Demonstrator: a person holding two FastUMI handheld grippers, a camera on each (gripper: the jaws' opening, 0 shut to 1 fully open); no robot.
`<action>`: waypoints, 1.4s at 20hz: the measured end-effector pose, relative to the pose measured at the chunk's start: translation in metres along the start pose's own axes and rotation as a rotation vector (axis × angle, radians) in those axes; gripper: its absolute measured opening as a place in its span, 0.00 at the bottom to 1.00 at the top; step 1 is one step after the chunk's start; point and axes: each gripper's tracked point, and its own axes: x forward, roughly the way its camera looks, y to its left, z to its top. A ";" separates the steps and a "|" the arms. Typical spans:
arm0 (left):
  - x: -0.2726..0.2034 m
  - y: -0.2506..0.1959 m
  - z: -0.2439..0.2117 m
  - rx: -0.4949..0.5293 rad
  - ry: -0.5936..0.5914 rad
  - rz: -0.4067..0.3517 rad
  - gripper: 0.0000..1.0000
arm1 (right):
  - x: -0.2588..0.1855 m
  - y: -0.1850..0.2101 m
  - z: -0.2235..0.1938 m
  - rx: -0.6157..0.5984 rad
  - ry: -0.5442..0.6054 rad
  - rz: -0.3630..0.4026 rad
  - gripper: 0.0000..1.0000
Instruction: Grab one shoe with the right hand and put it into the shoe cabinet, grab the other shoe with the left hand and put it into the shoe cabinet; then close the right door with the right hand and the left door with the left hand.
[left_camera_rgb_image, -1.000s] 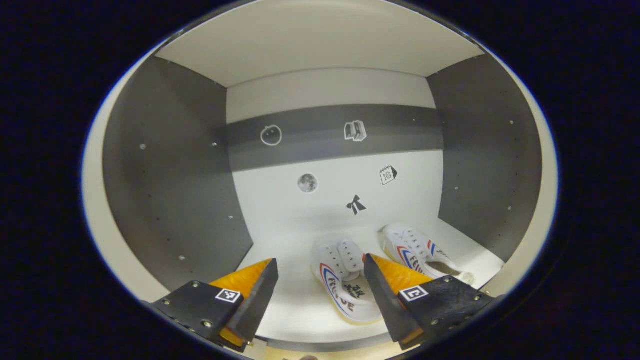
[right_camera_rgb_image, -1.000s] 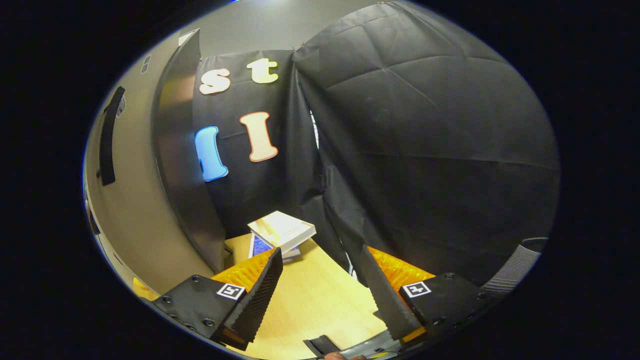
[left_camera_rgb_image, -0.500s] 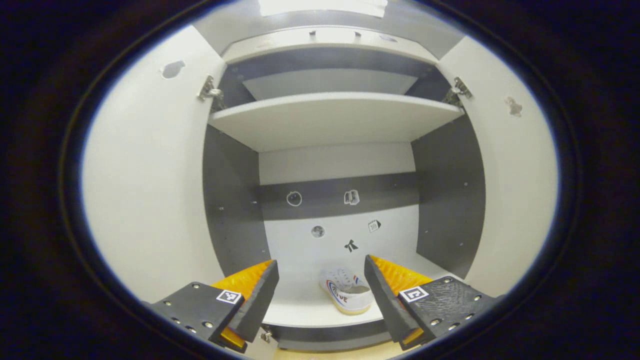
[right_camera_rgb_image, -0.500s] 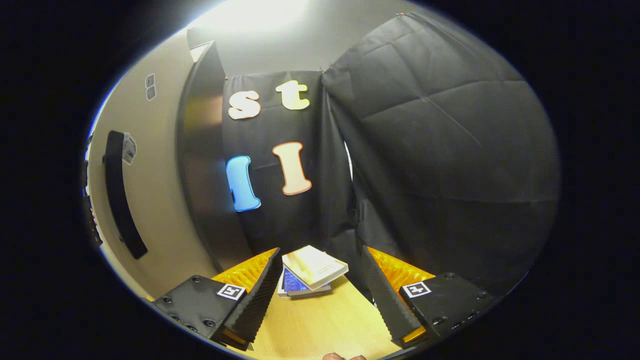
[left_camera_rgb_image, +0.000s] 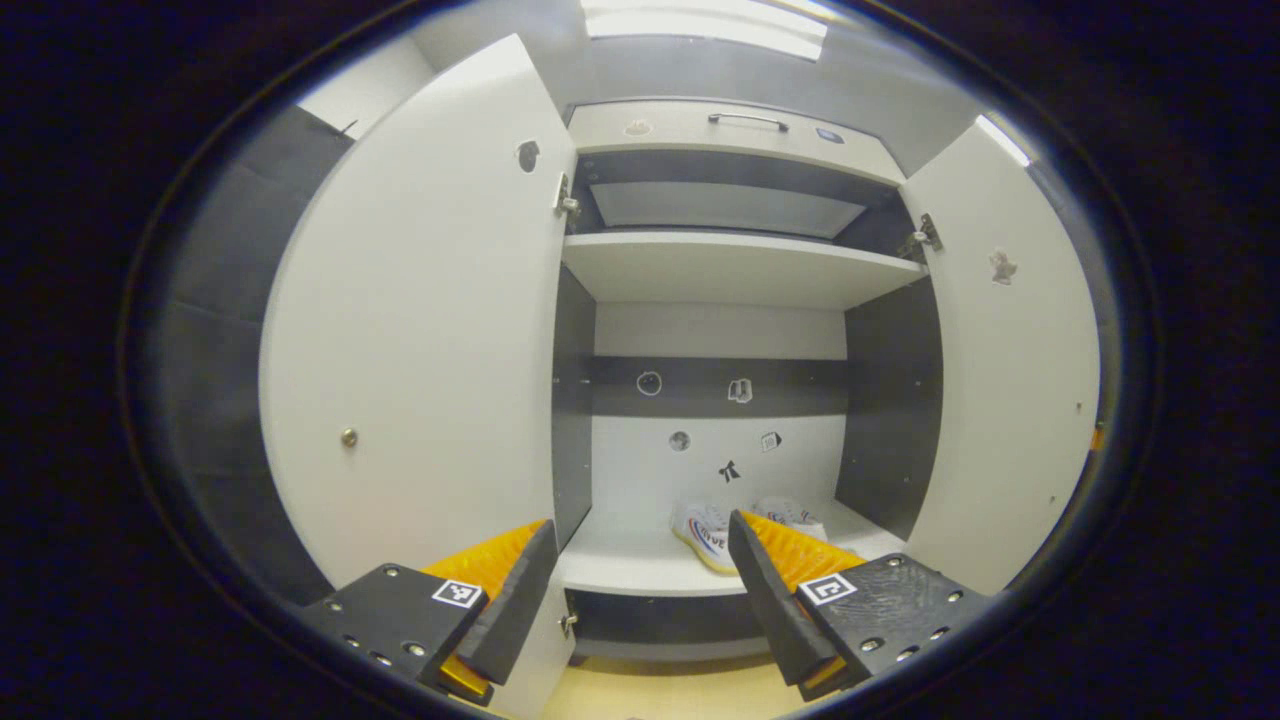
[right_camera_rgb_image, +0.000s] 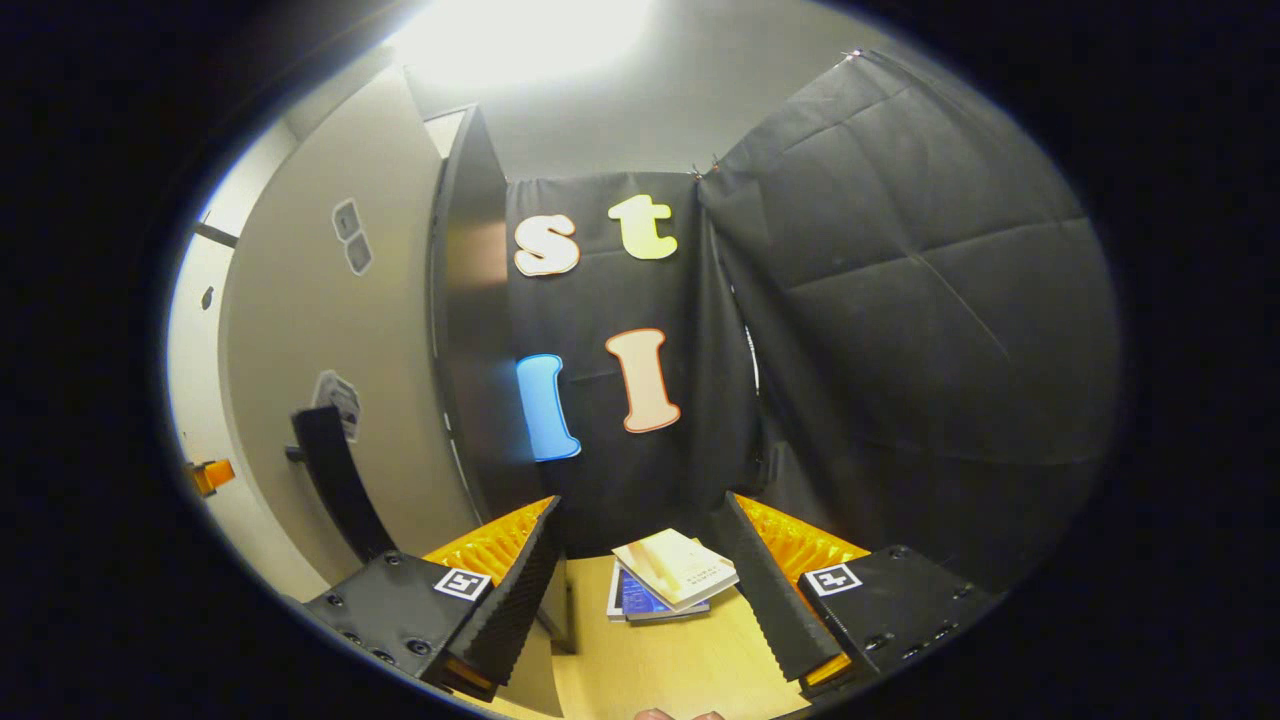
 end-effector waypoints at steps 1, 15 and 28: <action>-0.007 0.005 -0.006 0.001 0.010 0.001 0.99 | -0.001 0.009 0.006 -0.012 -0.003 0.011 0.98; -0.084 0.055 -0.070 -0.082 0.065 -0.018 0.98 | -0.021 0.068 0.017 -0.141 0.013 0.014 0.90; -0.132 0.112 -0.108 -0.128 0.141 0.070 0.98 | -0.011 0.193 0.010 -0.152 -0.036 0.174 0.85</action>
